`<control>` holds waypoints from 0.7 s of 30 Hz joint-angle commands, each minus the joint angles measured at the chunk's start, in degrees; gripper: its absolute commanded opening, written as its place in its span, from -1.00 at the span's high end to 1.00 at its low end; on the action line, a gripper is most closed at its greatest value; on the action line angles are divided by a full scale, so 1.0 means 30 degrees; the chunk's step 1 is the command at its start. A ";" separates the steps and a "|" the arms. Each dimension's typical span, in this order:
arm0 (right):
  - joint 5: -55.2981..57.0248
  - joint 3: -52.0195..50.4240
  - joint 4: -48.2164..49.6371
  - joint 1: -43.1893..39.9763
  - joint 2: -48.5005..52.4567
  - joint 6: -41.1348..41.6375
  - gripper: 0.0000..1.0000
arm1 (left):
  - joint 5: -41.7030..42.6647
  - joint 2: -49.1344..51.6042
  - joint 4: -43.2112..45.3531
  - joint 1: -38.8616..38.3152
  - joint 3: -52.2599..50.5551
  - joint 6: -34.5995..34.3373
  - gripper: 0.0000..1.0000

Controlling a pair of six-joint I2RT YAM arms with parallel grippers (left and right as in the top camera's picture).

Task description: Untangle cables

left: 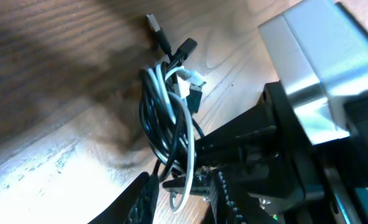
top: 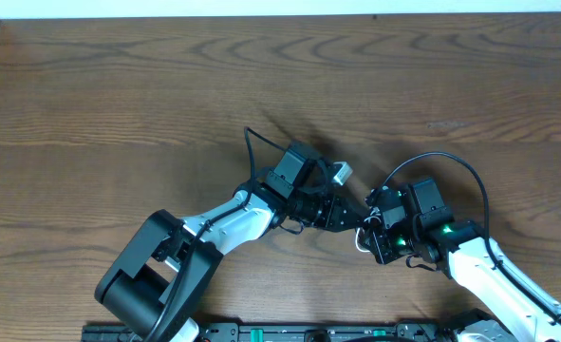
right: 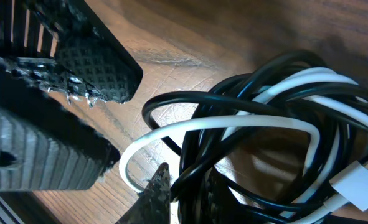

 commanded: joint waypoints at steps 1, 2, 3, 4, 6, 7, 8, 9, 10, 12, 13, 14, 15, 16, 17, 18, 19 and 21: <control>0.0080 0.0226 0.0022 -0.0044 0.0073 0.0051 0.79 | -0.0729 0.0109 -0.0452 -0.0036 -0.0073 0.0605 0.35; 0.0080 0.0226 0.0022 -0.0044 0.0073 0.0051 0.79 | -0.1020 0.0109 -0.0583 -0.0095 -0.0073 0.0605 0.35; 0.0080 0.0226 0.0022 -0.0044 0.0073 0.0051 0.80 | -0.1180 0.0109 -0.0634 -0.0175 -0.0073 0.0605 0.35; 0.0080 0.0226 0.0015 -0.0044 0.0073 0.0051 0.79 | -0.1260 0.0109 -0.0641 -0.0248 -0.0073 0.0605 0.35; 0.0080 0.0226 0.0015 -0.0044 0.0073 0.0051 0.79 | -0.1282 0.0109 -0.0619 -0.0437 -0.0073 0.0612 0.35; 0.0080 0.0226 0.0015 -0.0044 0.0073 0.0051 0.79 | -0.1377 0.0109 -0.0627 -0.0539 -0.0073 0.0605 0.35; 0.0080 0.0226 0.0015 -0.0044 0.0073 0.0051 0.79 | -0.1508 0.0109 -0.0656 -0.0641 -0.0073 0.0612 0.35; 0.0080 0.0226 0.0015 -0.0044 0.0073 0.0051 0.79 | -0.1719 0.0109 -0.0692 -0.0750 -0.0073 0.0605 0.34; 0.0080 0.0226 0.0022 -0.0044 0.0073 0.0051 0.79 | -0.1887 0.0109 -0.0714 -0.0860 -0.0073 0.0605 0.33; 0.0080 0.0226 0.0029 -0.0044 0.0073 0.0051 0.79 | -0.1923 0.0109 -0.0685 -0.1049 -0.0073 0.0605 0.27; 0.0080 0.0226 0.0029 -0.0044 0.0073 0.0051 0.79 | -0.1931 0.0109 -0.0685 -0.1115 -0.0073 0.0605 0.26; 0.0080 0.0226 0.0029 -0.0044 0.0073 0.0051 0.79 | -0.1938 0.0109 -0.0685 -0.1158 -0.0073 0.0612 0.25; 0.0073 0.0226 0.0029 -0.0044 0.0073 0.0058 0.79 | -0.2055 0.0117 -0.0699 -0.1166 -0.0073 0.0605 0.25; 0.0073 0.0226 0.0029 -0.0044 0.0073 0.0051 0.79 | -0.2237 0.0117 -0.0707 -0.1180 -0.0073 0.0597 0.25; 0.0073 0.0226 0.0029 -0.0044 0.0073 0.0051 0.79 | -0.2433 0.0117 -0.0707 -0.1188 -0.0073 0.0597 0.25; 0.0073 0.0226 0.0029 -0.0044 0.0073 0.0051 0.79 | -0.2667 0.0117 -0.0707 -0.1188 -0.0073 0.0590 0.25; 0.0073 0.0226 0.0029 -0.0044 0.0073 0.0051 0.79 | -0.2980 0.0117 -0.0714 -0.1202 -0.0073 0.0597 0.25; 0.0073 0.0226 0.0015 -0.0044 0.0073 0.0051 0.79 | -0.3650 0.0117 -0.0707 -0.1217 -0.0073 0.0590 0.25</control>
